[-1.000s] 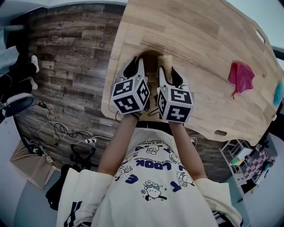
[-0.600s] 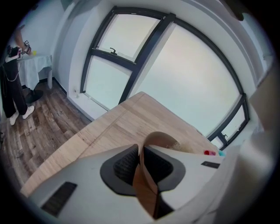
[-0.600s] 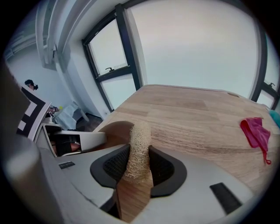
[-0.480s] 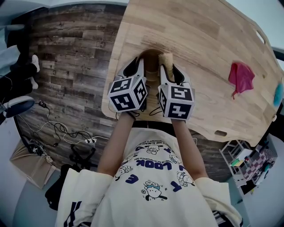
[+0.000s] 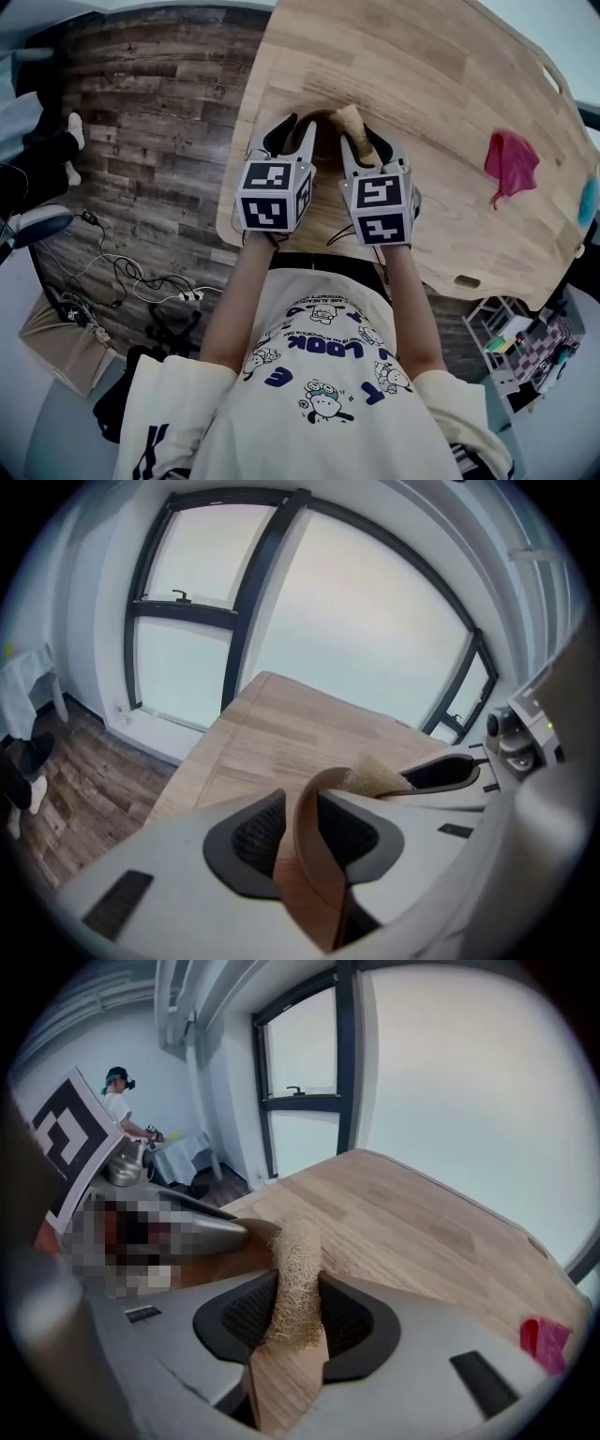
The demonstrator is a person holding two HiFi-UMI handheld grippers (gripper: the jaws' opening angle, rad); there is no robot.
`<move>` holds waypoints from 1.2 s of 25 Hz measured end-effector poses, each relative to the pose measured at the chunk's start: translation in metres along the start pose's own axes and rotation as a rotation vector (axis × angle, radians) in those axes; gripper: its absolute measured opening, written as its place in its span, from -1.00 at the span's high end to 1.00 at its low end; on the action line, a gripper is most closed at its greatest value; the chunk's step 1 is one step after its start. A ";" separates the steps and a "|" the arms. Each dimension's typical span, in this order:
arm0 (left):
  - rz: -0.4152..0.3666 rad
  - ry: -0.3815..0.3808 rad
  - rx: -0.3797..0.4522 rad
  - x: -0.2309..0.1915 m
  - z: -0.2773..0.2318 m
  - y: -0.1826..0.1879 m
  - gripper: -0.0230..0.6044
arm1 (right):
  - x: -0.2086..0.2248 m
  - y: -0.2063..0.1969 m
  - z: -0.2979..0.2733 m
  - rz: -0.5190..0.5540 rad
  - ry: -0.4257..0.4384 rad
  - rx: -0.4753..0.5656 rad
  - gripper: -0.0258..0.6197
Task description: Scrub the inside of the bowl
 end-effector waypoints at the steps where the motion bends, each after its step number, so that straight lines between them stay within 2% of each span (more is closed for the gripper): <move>1: -0.017 -0.005 -0.005 0.001 0.000 0.000 0.50 | 0.000 0.000 0.000 0.023 0.008 0.001 0.53; 7: -0.007 -0.026 -0.026 0.002 -0.005 -0.003 0.50 | -0.001 0.001 0.001 0.101 0.067 0.005 0.53; 11: -0.008 -0.027 -0.021 0.005 -0.006 -0.005 0.62 | -0.001 0.001 0.000 0.112 0.100 0.013 0.53; 18: 0.048 -0.004 0.003 0.003 -0.004 -0.008 0.62 | -0.001 -0.002 0.001 0.072 0.057 0.023 0.53; 30: 0.227 0.103 0.075 -0.001 0.003 -0.014 0.62 | 0.002 -0.013 0.006 -0.152 0.055 0.019 0.53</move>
Point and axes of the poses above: the fingertips, and each gripper's own axes: z backward along the fingers, x to its right, y out of its top, the point moved 6 cm from there along z, backward along the fingers, and after that the axes turned 4 degrees about -y, right-handed, at the moved point
